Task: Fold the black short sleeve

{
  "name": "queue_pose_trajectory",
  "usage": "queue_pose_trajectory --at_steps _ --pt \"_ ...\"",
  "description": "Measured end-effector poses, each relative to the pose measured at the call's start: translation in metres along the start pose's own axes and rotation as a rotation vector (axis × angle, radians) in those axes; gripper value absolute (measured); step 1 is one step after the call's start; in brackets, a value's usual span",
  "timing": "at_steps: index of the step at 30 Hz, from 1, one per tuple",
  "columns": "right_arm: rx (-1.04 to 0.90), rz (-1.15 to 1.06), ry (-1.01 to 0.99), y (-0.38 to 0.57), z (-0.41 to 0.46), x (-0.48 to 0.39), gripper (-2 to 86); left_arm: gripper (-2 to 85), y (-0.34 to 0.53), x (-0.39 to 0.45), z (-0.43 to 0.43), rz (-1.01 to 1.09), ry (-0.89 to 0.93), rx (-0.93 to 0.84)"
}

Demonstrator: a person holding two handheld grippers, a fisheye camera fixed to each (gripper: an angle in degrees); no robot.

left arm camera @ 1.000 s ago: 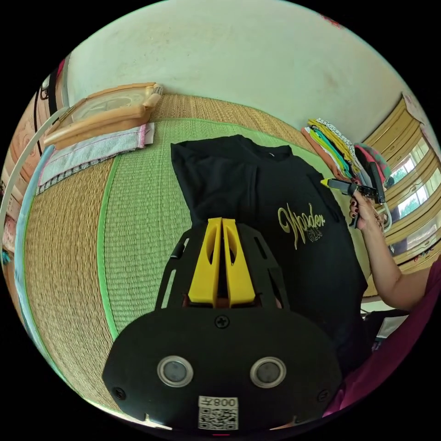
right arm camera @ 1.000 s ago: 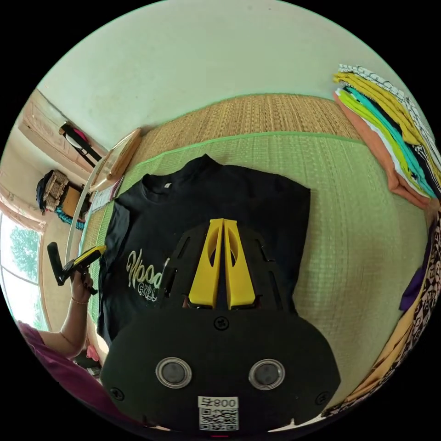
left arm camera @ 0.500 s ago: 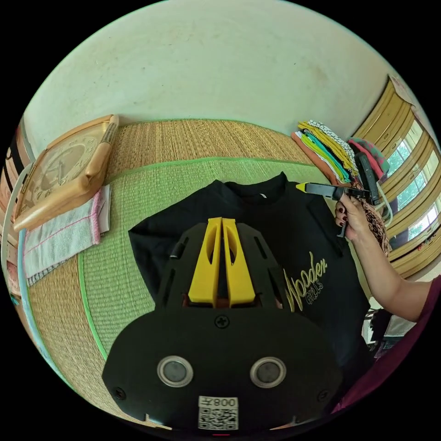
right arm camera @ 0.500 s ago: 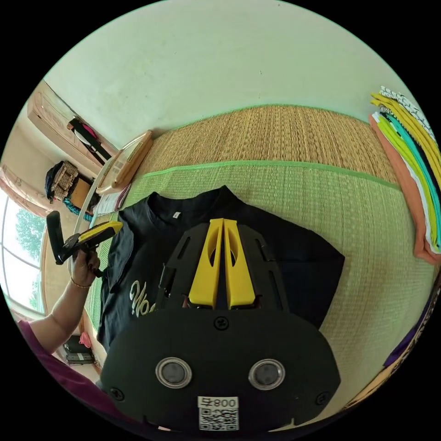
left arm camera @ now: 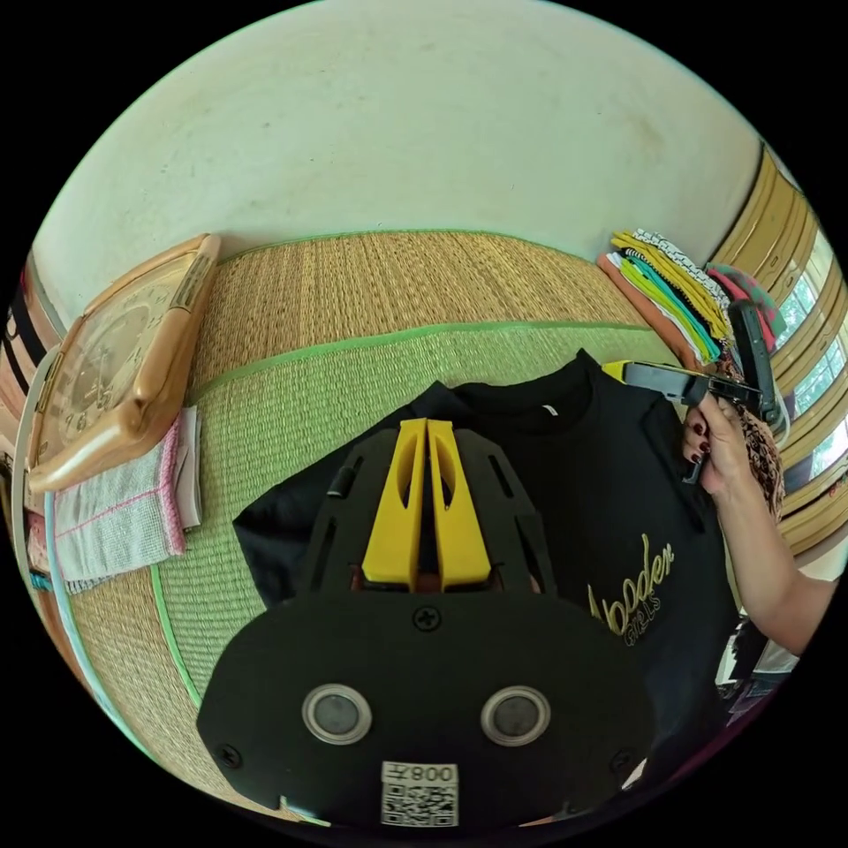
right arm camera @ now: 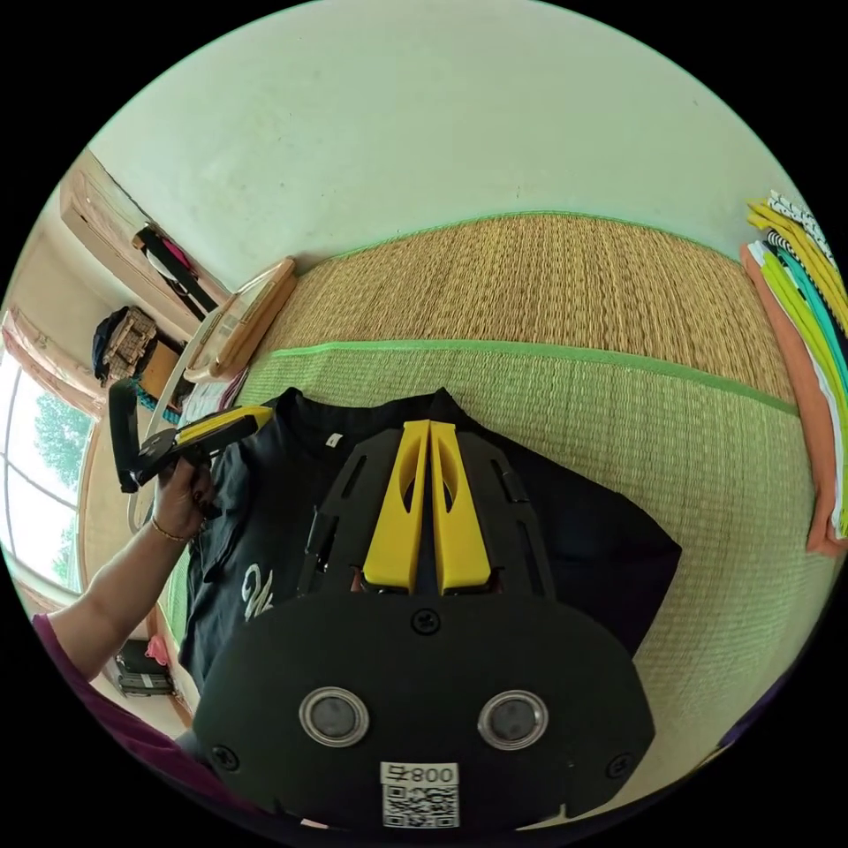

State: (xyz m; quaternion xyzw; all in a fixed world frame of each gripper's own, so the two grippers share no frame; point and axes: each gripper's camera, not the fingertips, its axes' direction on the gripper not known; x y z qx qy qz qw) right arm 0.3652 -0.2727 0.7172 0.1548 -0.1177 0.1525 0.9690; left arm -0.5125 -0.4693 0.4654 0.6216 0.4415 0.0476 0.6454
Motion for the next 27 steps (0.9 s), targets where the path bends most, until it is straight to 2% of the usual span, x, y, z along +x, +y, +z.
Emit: queue_pose_trajectory --at_steps 4,7,10,14,16,19,23,27 --pt "-0.016 0.059 0.01 0.013 -0.016 0.014 0.0 0.0 -0.017 0.007 0.007 -0.018 0.009 -0.032" --pt "-0.028 0.078 0.003 0.025 -0.023 0.02 0.1 0.1 -0.025 0.025 -0.009 0.024 0.02 0.022" --pt "-0.023 0.108 -0.027 0.034 -0.036 0.022 0.1 0.0 -0.041 0.035 0.011 0.053 -0.02 -0.07" --pt "0.016 0.113 -0.011 0.047 -0.065 0.014 0.0 0.0 -0.051 0.036 -0.012 0.012 0.025 -0.031" --pt "-0.019 0.135 0.017 0.052 -0.069 0.015 0.1 0.1 -0.055 0.039 -0.01 0.023 0.003 -0.071" --pt "-0.025 0.161 -0.031 0.063 -0.081 0.018 0.1 0.1 -0.055 0.03 -0.04 -0.05 0.052 -0.058" --pt "0.033 0.149 -0.094 0.099 -0.133 0.007 0.1 0.1 0.008 0.025 -0.122 -0.101 0.232 0.033" --pt "0.103 0.116 -0.176 0.179 -0.212 -0.006 0.1 0.0 0.113 0.018 -0.193 -0.195 0.272 -0.035"
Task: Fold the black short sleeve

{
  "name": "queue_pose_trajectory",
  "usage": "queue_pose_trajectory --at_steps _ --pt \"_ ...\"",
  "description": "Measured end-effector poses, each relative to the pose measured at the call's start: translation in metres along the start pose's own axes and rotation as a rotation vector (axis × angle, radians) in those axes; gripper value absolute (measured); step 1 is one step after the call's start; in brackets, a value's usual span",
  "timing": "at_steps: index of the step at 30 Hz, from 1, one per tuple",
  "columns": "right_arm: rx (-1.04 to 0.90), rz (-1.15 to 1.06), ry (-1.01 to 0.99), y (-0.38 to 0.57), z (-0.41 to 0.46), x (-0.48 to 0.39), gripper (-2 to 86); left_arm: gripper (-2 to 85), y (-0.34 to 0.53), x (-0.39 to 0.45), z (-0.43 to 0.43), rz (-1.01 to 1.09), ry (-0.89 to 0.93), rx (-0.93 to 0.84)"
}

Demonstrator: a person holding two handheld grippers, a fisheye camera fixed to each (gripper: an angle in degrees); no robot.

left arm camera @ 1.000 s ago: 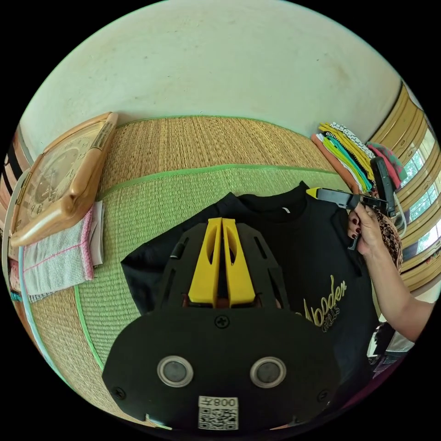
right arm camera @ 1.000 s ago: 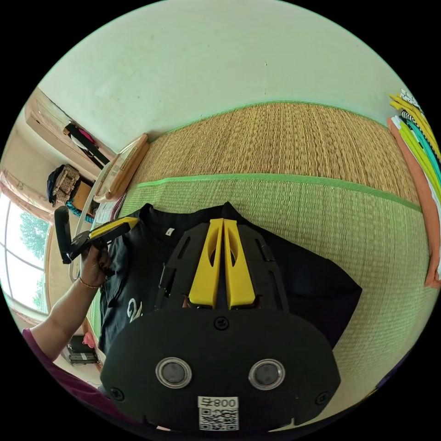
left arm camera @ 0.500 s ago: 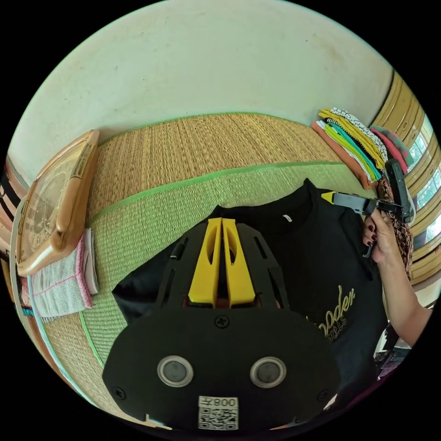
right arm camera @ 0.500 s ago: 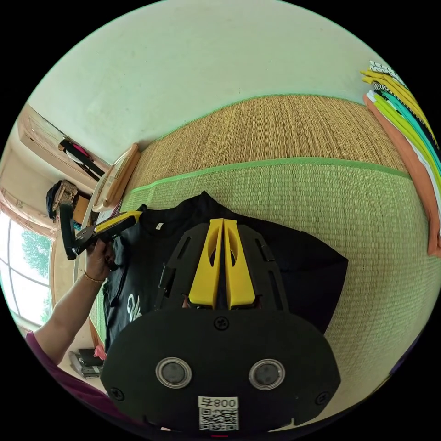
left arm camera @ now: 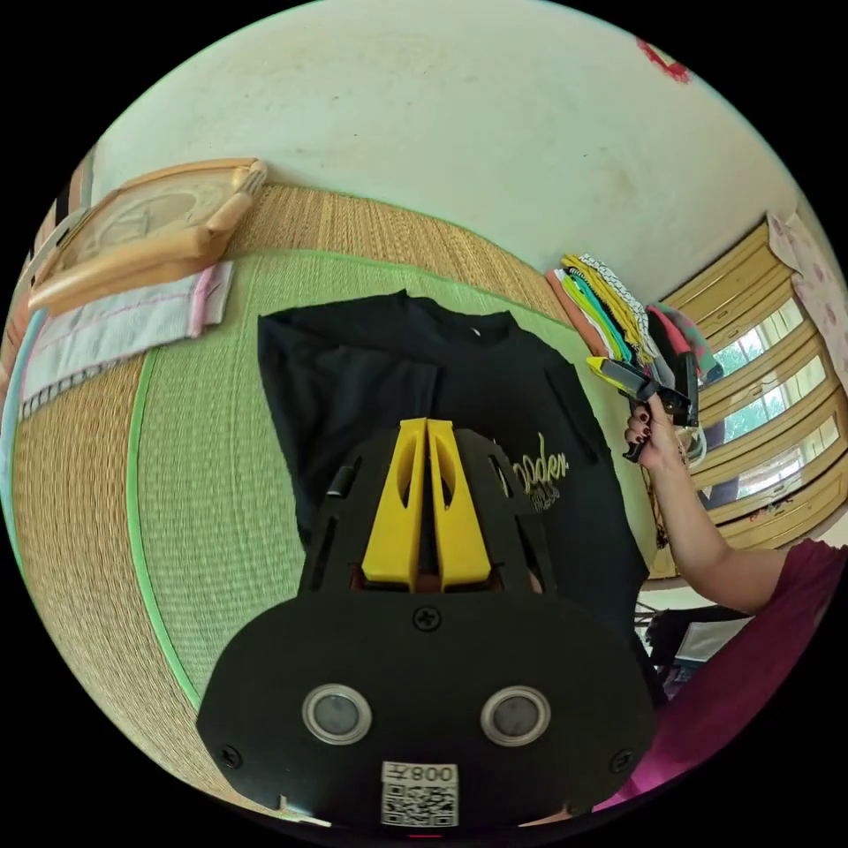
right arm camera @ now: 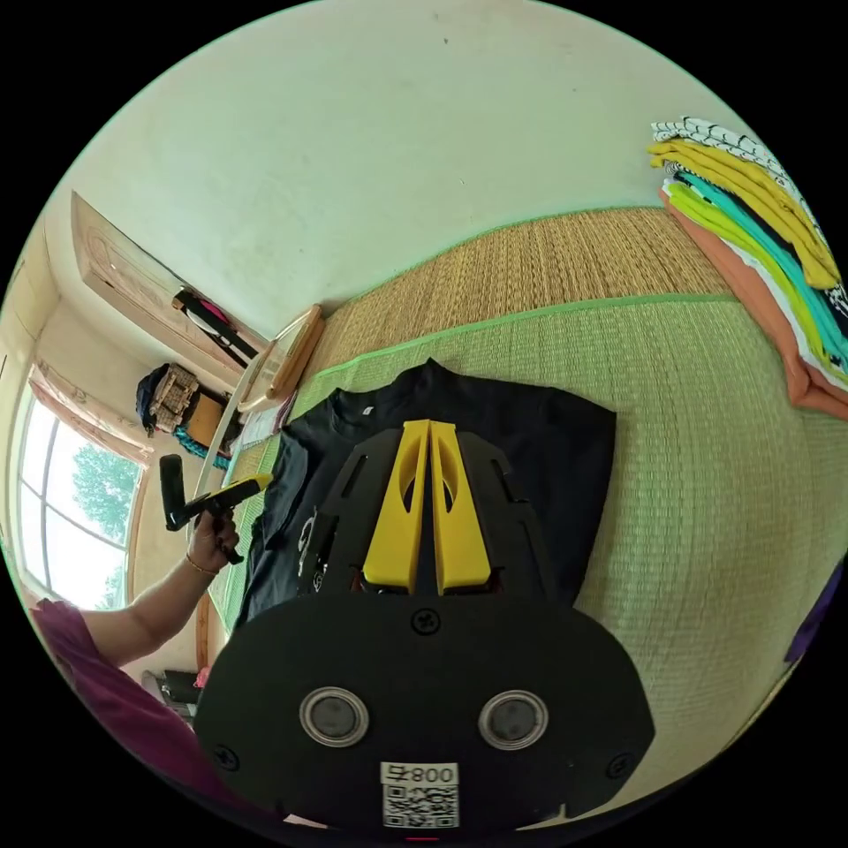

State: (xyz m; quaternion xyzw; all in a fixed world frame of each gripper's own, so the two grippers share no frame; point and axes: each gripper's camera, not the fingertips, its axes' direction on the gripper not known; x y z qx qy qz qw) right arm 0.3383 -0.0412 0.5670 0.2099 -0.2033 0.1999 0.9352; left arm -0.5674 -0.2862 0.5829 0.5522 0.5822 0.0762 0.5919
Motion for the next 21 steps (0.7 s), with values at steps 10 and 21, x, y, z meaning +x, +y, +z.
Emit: queue_pose_trajectory --at_steps 10,21 --pt "0.064 0.096 -0.052 0.207 -0.207 -0.062 0.0 0.0 0.286 0.053 -0.209 -0.38 0.177 0.017" --pt "0.69 -0.376 0.364 0.372 -0.439 -0.312 0.1 0.2 0.289 0.339 -0.467 0.091 -0.284 0.608"
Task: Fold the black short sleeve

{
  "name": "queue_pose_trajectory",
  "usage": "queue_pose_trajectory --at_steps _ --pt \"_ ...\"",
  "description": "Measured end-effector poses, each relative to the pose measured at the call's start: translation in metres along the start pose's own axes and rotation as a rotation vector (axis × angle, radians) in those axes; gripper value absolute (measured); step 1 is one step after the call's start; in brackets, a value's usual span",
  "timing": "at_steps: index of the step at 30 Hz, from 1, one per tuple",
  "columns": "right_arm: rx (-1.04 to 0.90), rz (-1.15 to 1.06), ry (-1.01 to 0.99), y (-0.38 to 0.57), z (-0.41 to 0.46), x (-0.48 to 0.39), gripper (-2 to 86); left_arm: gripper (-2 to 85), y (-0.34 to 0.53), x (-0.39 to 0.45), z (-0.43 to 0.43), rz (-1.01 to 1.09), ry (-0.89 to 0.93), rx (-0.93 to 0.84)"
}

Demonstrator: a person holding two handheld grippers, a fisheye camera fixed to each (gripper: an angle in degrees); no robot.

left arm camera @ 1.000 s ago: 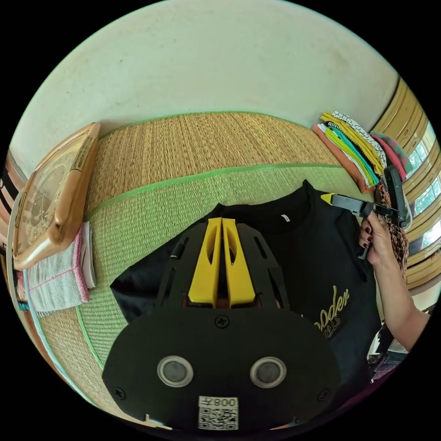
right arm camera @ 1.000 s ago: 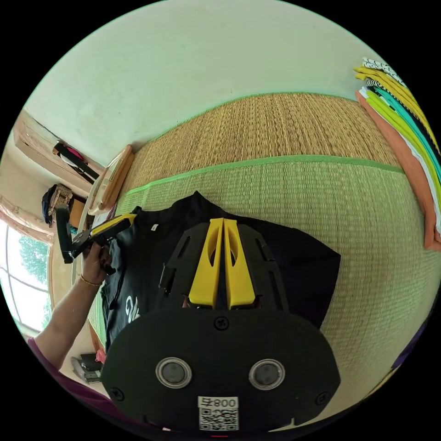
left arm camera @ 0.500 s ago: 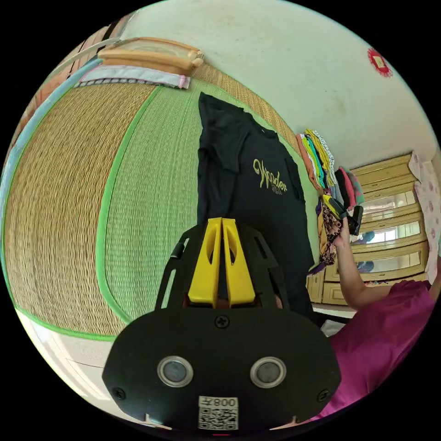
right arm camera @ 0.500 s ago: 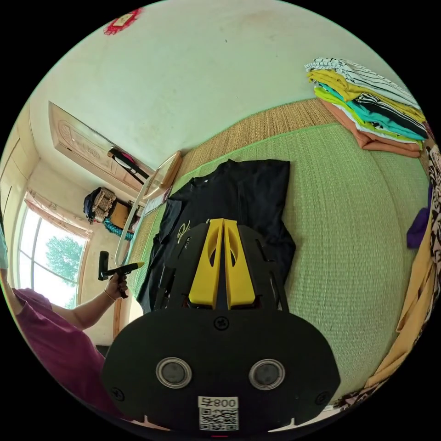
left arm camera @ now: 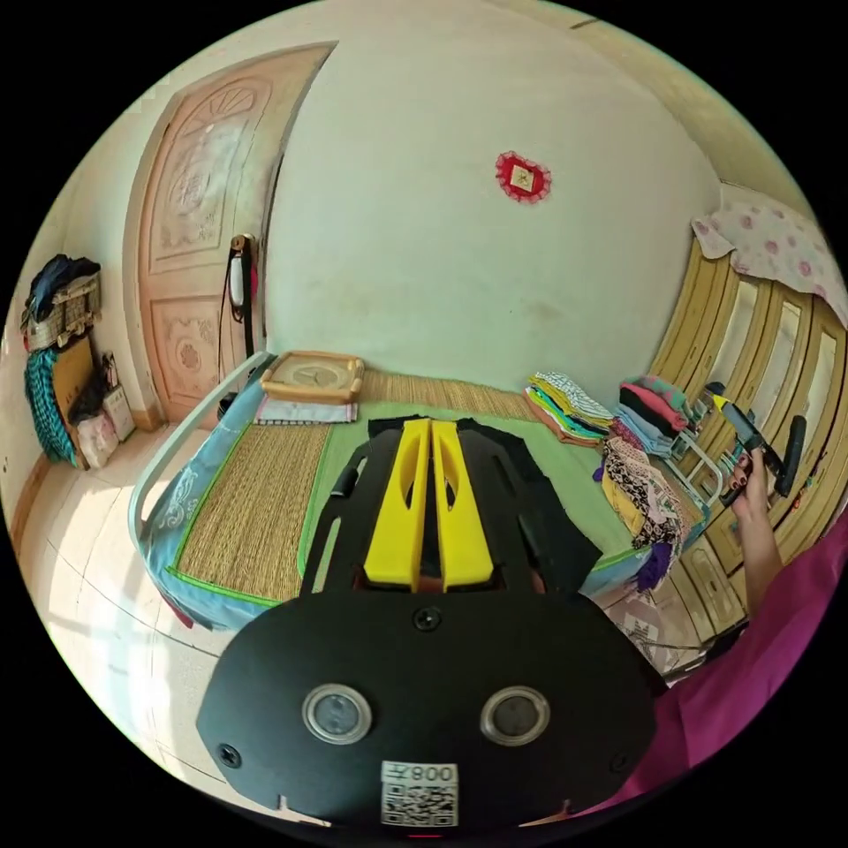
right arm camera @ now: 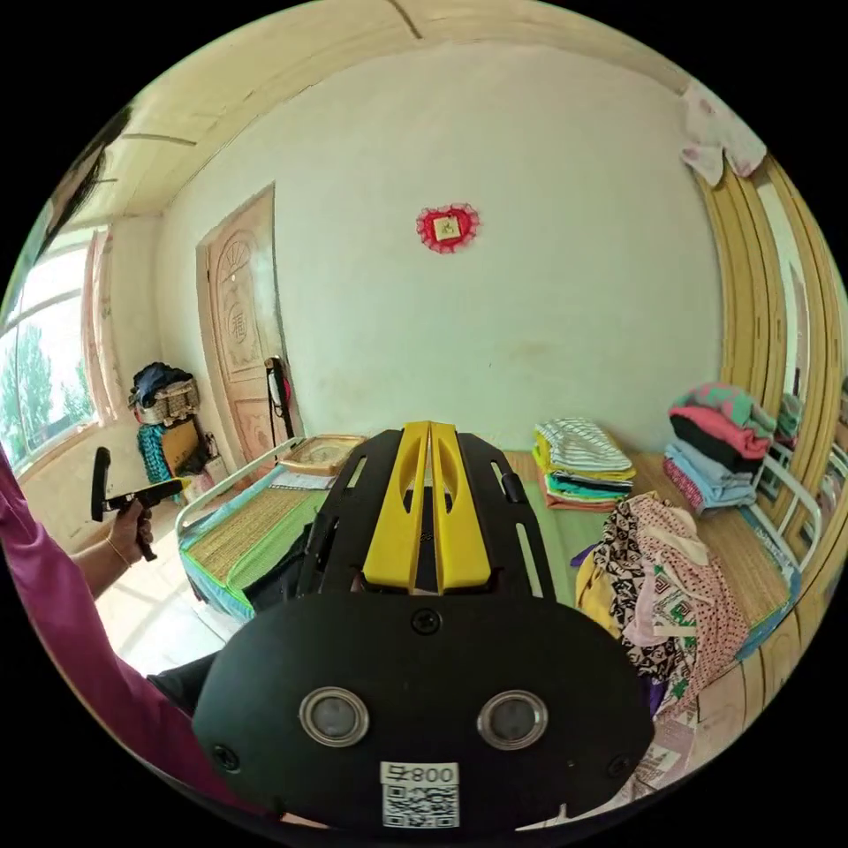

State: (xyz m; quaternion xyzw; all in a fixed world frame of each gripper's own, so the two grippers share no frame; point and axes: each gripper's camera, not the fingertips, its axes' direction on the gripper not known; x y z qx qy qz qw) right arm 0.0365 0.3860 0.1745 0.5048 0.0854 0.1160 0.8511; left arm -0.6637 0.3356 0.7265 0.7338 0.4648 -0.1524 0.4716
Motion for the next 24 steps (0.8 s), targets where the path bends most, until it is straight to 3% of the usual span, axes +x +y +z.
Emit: queue_pose_trajectory --at_steps 3,6,14,24 --pt "0.015 -0.053 -0.009 0.012 -0.035 -0.027 0.1 0.3 -0.004 0.019 -0.015 -0.006 0.101 0.005" --pt "-0.068 0.038 -0.108 0.033 -0.043 -0.025 0.2 0.5 0.013 0.02 0.003 -0.035 0.196 -0.111" --pt "-0.456 0.248 -0.055 0.121 -0.008 0.001 3.2 3.3 0.107 -0.036 0.111 -0.275 0.174 -0.513" --pt "-0.734 0.383 -0.04 0.183 0.052 0.033 8.1 7.7 0.113 -0.063 0.177 -0.383 0.126 -0.686"
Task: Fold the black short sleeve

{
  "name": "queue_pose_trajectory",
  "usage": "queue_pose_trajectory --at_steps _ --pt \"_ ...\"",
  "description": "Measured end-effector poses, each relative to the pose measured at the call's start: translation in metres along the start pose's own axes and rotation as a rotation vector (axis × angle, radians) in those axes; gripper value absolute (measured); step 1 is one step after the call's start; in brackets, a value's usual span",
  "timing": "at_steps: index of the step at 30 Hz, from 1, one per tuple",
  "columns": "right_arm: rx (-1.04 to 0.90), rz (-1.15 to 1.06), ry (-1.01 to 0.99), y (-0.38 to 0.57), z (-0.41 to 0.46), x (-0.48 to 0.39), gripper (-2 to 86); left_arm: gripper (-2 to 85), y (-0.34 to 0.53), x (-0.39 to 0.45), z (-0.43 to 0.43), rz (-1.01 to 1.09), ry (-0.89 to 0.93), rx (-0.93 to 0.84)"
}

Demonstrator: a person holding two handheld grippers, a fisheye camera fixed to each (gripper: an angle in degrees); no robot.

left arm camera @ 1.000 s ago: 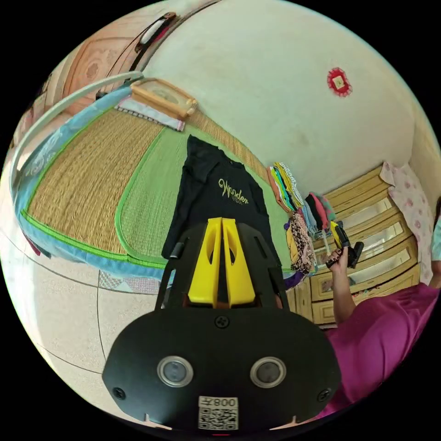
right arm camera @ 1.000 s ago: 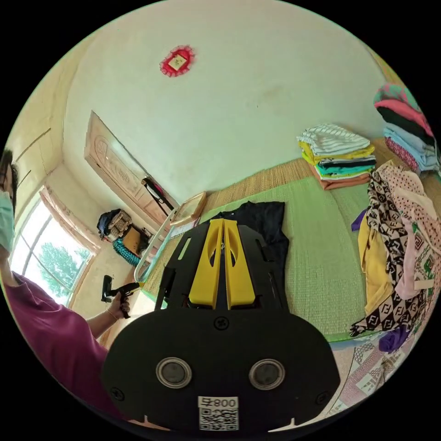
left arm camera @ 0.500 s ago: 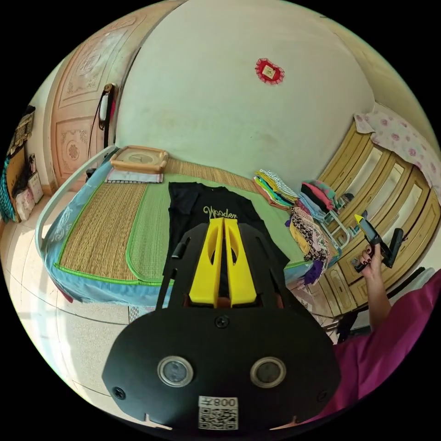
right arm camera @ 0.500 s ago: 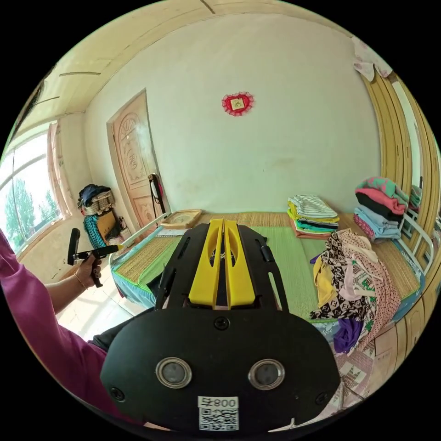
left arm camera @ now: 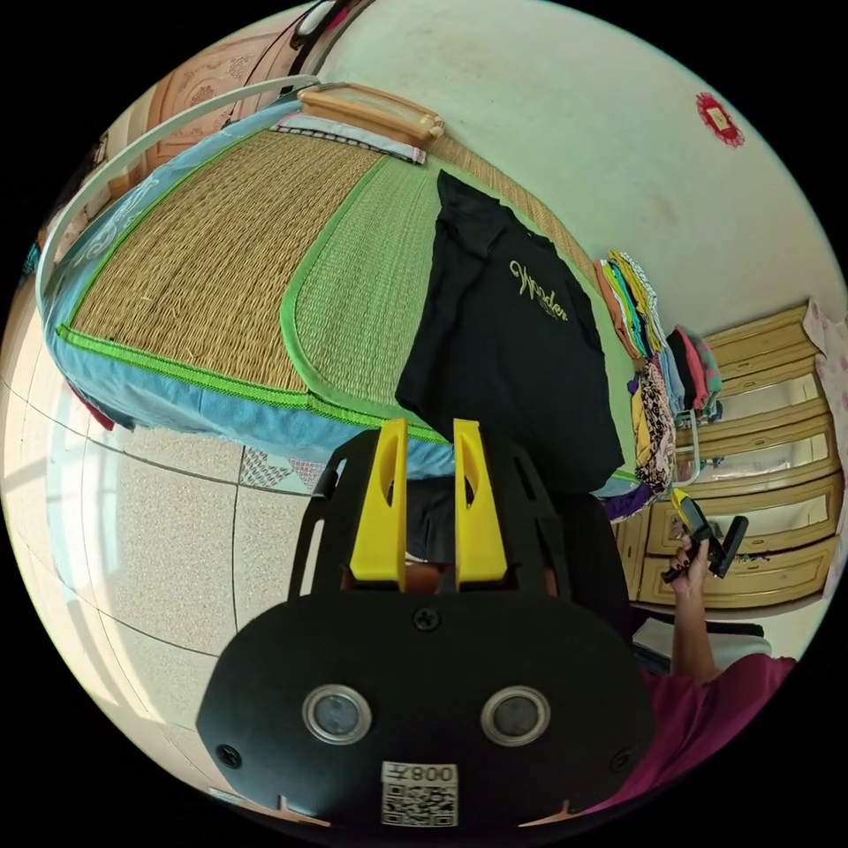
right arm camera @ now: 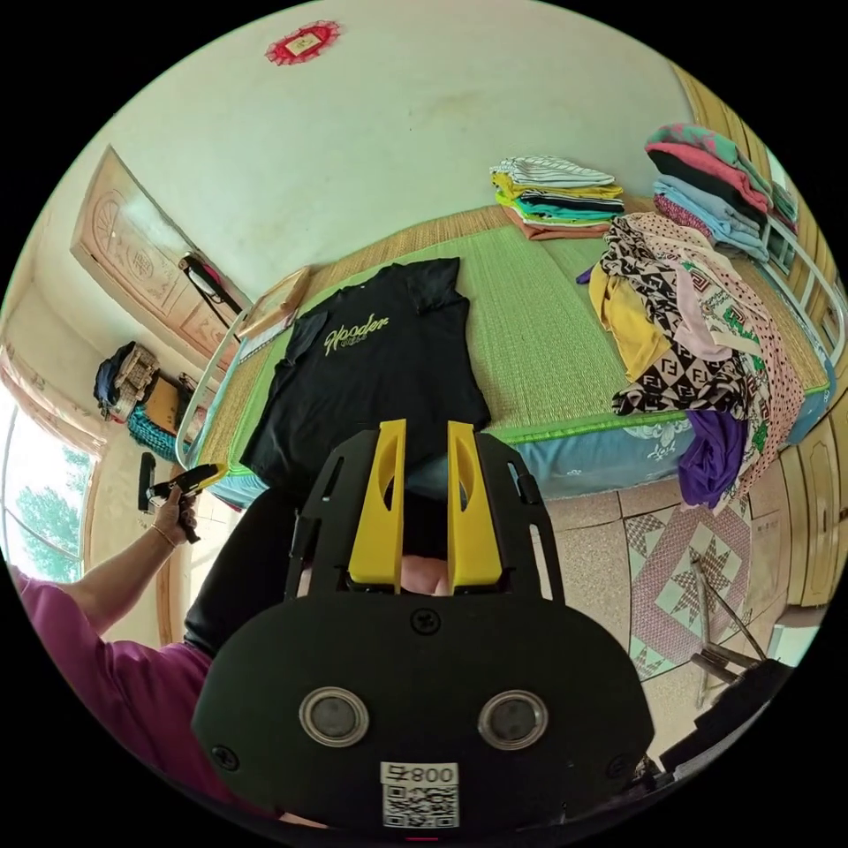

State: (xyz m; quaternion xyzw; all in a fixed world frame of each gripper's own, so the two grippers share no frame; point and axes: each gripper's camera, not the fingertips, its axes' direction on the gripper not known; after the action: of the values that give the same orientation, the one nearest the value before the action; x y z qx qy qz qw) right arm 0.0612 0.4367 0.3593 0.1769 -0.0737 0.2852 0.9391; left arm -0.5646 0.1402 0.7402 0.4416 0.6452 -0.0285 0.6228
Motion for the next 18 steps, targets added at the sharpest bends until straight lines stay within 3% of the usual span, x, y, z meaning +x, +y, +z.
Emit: queue_pose_trajectory --at_steps 9,18 --pt "-0.114 0.076 0.075 -0.041 0.054 0.041 8.3 7.8 -0.045 0.018 0.025 -0.051 -0.005 -0.064" --pt "-0.243 0.097 0.023 -0.07 0.108 0.068 9.4 6.9 -0.056 0.054 0.02 -0.034 0.014 -0.082"
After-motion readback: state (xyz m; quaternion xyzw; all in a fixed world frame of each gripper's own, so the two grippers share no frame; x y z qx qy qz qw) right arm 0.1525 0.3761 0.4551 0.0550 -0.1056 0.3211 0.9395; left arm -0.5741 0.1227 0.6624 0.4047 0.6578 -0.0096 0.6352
